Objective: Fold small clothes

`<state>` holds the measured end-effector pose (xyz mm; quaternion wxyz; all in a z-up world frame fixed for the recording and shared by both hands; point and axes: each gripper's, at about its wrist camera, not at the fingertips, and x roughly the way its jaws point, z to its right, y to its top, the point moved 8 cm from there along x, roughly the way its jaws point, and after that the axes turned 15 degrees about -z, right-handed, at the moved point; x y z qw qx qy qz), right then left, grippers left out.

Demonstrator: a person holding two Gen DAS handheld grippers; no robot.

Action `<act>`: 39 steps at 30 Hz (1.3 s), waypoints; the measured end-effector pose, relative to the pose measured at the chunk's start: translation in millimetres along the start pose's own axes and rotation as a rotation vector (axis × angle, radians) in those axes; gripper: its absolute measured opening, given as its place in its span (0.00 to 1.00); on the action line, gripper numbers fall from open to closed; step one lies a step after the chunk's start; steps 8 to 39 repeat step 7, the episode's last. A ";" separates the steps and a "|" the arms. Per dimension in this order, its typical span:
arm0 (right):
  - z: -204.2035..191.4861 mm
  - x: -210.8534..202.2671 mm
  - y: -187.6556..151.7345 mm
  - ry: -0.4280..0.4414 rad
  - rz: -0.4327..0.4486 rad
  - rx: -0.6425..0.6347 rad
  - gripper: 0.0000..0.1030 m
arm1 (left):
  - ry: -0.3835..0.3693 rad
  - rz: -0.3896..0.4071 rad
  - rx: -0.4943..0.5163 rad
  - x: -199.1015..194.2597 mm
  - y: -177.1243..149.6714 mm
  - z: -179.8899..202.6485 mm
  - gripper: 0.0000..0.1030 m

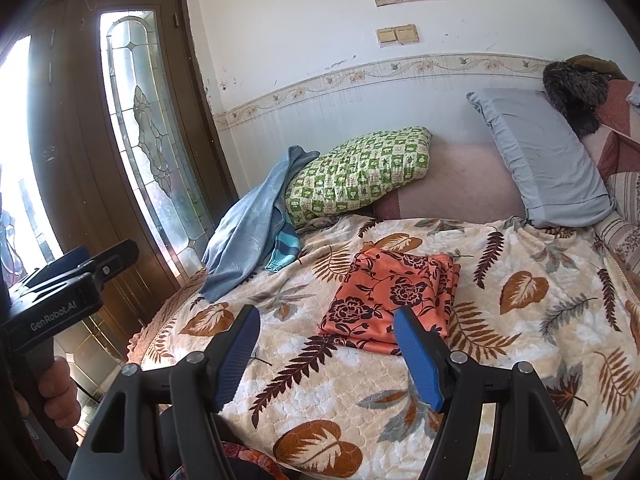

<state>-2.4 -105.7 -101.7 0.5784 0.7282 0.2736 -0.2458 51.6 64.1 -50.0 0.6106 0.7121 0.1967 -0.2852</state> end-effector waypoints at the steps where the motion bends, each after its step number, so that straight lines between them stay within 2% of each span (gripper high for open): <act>1: 0.5 1.0 0.4 0.001 -0.001 0.002 0.71 | -0.003 -0.001 0.000 0.8 0.4 0.8 0.94; 7: 7.5 10.0 4.7 0.003 -0.005 0.013 0.71 | -0.041 -0.014 -0.006 12.5 1.9 8.1 0.94; 39: 7.5 10.0 4.7 0.003 -0.005 0.013 0.71 | -0.041 -0.014 -0.006 12.5 1.9 8.1 0.94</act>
